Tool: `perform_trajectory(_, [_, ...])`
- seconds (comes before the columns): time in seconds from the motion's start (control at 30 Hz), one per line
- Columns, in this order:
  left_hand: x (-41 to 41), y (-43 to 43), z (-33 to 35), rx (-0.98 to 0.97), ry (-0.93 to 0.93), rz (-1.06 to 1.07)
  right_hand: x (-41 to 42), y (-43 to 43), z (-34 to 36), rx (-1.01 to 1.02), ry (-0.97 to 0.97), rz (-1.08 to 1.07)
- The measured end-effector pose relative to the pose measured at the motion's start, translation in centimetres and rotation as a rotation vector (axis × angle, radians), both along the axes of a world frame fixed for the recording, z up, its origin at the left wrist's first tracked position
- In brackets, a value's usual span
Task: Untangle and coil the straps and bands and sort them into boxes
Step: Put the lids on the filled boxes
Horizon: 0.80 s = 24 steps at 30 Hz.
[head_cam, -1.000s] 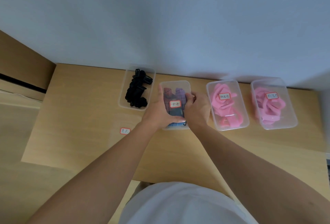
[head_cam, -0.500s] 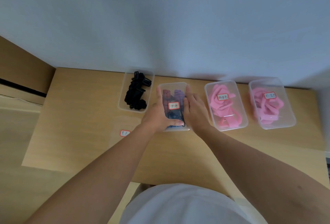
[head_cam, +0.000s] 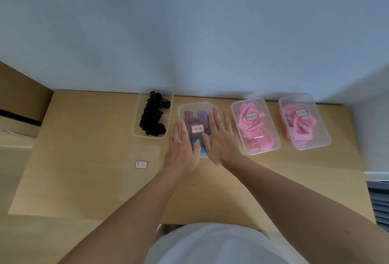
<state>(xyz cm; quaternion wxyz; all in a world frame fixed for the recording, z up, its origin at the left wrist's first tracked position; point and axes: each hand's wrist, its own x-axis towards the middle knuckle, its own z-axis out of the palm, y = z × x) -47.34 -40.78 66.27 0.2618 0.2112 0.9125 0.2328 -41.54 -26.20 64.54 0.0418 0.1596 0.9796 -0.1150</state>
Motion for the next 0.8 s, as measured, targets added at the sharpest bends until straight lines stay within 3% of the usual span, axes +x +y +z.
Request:
perform_trajectory(0.33, [-0.4, -0.4, -0.1, -0.106, 0.195, -0.087, 1.8, -0.9, 0.6, -0.016, -0.057, 0.080])
perform_trajectory(0.8, [-0.5, -0.3, -0.3, -0.141, 0.262, -0.125, 2.5, -3.1, 0.2, -0.126, -0.056, -0.128])
